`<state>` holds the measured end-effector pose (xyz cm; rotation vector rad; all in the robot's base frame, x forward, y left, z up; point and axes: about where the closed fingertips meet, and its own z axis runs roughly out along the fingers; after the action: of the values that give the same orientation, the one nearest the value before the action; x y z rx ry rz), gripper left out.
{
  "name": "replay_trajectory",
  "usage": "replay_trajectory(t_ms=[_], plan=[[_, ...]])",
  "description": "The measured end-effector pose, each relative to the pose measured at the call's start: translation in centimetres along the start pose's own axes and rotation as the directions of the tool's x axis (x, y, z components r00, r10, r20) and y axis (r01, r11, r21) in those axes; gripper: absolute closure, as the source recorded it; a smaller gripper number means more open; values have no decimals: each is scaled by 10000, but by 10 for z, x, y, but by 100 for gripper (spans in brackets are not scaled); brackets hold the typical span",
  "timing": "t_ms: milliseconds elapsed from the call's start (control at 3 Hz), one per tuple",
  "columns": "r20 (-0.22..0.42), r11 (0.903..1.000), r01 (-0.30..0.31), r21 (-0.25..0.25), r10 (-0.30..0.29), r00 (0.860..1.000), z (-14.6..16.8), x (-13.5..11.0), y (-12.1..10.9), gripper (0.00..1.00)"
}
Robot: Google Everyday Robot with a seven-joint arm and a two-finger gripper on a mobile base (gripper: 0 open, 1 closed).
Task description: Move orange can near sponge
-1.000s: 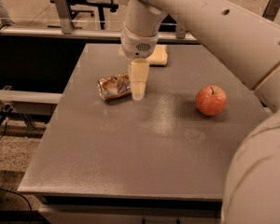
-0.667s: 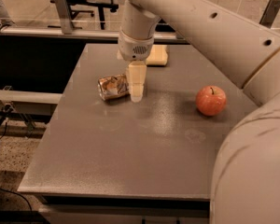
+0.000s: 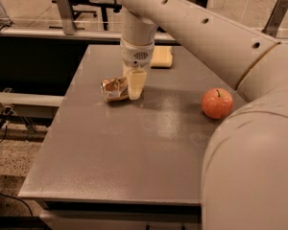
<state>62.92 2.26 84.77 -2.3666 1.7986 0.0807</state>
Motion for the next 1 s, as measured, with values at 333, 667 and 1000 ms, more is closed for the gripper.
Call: replay_trajectory(t_ms=[333, 667, 1000], plan=[[-145, 9999, -146, 31, 147, 9998, -1, 8, -3, 73], [-402, 9974, -693, 211, 702, 9967, -20, 40, -6, 95], [-633, 9892, -1378, 498, 1408, 9880, -44, 85, -8, 100]])
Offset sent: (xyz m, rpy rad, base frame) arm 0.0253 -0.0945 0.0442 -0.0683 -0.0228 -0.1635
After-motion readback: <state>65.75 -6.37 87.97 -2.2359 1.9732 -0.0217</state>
